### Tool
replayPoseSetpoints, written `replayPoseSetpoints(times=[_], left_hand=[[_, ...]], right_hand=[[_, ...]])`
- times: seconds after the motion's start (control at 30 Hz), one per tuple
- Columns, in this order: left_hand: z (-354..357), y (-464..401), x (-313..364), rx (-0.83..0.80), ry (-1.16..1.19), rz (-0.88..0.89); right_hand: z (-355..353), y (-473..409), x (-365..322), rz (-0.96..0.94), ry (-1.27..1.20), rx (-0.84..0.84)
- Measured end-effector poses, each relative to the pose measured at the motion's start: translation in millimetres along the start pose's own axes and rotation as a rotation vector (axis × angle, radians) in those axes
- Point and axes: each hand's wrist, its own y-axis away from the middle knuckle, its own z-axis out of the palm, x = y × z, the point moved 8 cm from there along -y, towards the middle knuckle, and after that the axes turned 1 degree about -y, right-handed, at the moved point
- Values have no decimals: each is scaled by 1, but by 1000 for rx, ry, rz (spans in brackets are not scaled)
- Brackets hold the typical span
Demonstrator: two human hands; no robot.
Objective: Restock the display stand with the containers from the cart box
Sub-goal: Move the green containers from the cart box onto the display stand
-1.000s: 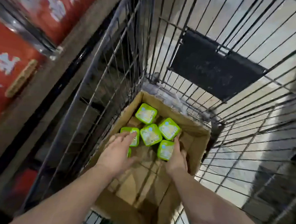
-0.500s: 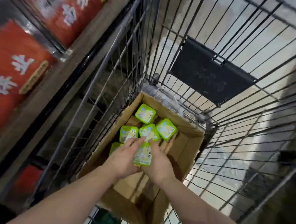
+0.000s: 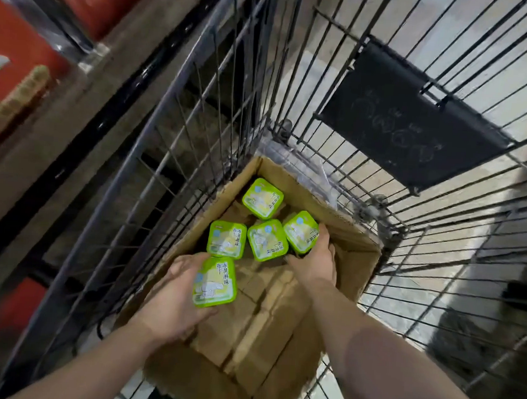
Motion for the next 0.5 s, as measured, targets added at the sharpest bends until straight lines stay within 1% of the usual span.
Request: replayPoseSetpoints(times=[0.1,0.17,0.33,0.43,0.5], left_hand=[[3,-5,-4,21,-31,10],[3,-7,-6,27,-51,-16],[2,-10,5,5,-59,-29],[-8,-10,23,-18,-15,-48],[-19,-8,40,-34,-37,-31]], right_hand=[[-1,-10,0,11,-77,111],[-2,-13,1,5,-125,148],[-21,1,14,26,-178,171],[-38,25,7,-36,-165,143],[-47,47,-4,-98,-143,104]])
